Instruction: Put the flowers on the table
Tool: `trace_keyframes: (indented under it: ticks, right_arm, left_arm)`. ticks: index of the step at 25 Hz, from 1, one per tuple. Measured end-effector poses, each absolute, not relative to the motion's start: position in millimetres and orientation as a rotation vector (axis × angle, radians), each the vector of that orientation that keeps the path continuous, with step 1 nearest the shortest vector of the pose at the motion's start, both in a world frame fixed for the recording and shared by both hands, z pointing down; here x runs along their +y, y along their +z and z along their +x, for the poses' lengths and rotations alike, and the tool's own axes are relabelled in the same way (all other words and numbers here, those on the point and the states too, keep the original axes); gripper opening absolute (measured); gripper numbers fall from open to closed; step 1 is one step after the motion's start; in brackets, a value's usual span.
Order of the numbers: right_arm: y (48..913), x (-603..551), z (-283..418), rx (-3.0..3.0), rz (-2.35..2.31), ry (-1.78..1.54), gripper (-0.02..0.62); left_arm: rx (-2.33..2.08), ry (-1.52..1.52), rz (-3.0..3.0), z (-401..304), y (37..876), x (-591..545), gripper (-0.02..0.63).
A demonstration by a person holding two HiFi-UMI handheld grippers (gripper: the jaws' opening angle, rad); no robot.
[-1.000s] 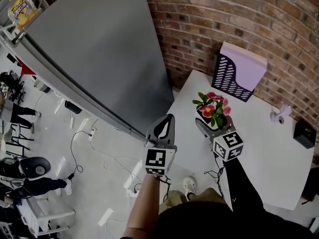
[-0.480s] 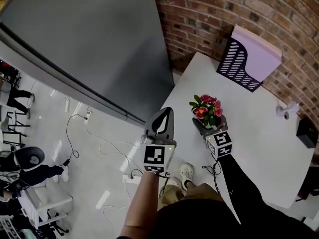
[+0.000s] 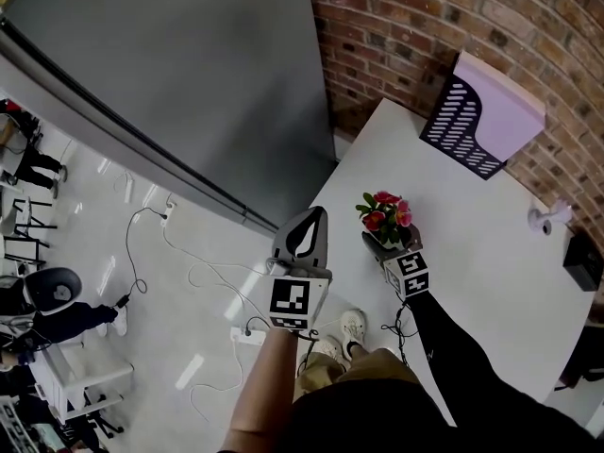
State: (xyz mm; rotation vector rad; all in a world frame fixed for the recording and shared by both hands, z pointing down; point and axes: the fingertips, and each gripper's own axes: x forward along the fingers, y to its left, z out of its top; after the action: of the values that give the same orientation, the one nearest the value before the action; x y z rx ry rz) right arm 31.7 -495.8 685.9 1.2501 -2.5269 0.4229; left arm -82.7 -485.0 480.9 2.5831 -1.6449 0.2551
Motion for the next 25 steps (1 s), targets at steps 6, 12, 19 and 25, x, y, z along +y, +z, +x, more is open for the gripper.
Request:
trace_keyframes:
  ticks: [6, 12, 19, 25]
  right_arm:
    - [703.2, -492.4, 26.2, -2.49, 1.225, 0.417, 0.339]
    - [718.4, -485.9, 20.6, -2.444, 1.156, 0.386, 0.339]
    - [728.3, -480.6, 28.1, -2.387, 1.201, 0.44, 0.356]
    - [727.9, -468.7, 32.1, -2.4, 1.202, 0.483, 0.407]
  left_arm:
    - [-1.659, 0.277, 2.567, -93.6, 488.8, -480.1, 0.008]
    - [-1.666, 0.296, 2.543, -102.5, 496.4, -479.7, 0.008]
    - [-1.671, 0.289, 2.539, -107.3, 494.7, -476.9, 0.008]
    - [-1.655, 0.279, 2.561, -100.5, 490.6, -474.3, 0.008]
